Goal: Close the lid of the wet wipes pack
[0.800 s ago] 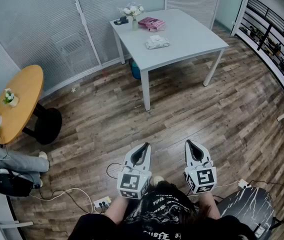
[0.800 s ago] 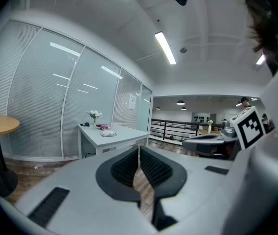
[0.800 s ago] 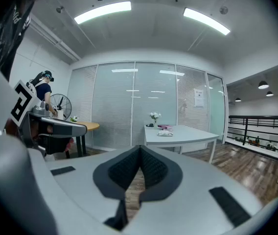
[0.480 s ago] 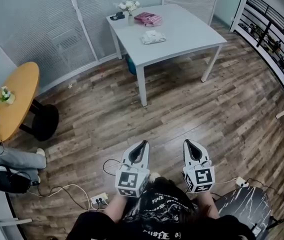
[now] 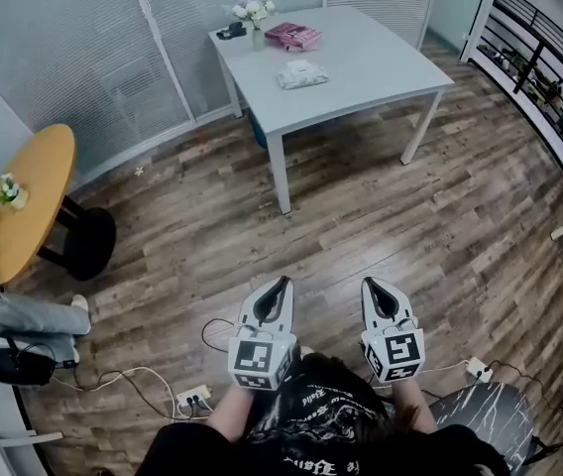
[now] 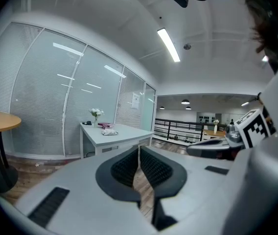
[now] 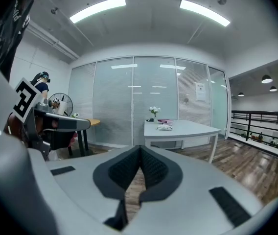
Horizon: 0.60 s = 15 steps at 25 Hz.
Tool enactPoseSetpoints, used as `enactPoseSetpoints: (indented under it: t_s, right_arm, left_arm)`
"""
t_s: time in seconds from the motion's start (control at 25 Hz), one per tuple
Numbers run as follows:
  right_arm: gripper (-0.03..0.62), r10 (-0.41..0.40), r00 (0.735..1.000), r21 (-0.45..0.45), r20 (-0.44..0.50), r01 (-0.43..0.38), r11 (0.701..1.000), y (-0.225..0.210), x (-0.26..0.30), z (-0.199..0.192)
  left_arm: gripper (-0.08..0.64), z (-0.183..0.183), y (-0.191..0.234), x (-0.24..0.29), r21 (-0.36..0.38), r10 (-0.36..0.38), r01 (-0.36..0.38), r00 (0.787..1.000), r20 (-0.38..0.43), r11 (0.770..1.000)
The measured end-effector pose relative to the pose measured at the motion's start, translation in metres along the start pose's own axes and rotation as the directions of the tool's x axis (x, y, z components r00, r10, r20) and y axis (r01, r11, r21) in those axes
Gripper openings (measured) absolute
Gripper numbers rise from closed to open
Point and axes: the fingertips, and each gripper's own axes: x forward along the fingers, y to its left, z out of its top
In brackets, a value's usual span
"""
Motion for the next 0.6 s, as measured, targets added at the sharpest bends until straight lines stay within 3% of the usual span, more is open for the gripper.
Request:
enactPoseSetpoints:
  t_s: [0.2, 0.6]
  right_arm:
    - [-0.002, 0.019, 1.0, -0.025, -0.023, -0.019, 0.999, -0.001, 0.032, 0.002]
    - [-0.002, -0.079, 0.997, 0.009, 0.006, 0.079, 0.997, -0.047, 0.119, 0.033]
  left_arm:
    - [0.015, 0.005, 0.015, 0.028, -0.006, -0.029, 0.029, 1.0, -0.001, 1.0]
    - [0.015, 0.016, 0.086, 0.126, -0.001, -0.068, 0.068, 0.997, -0.04, 0.998]
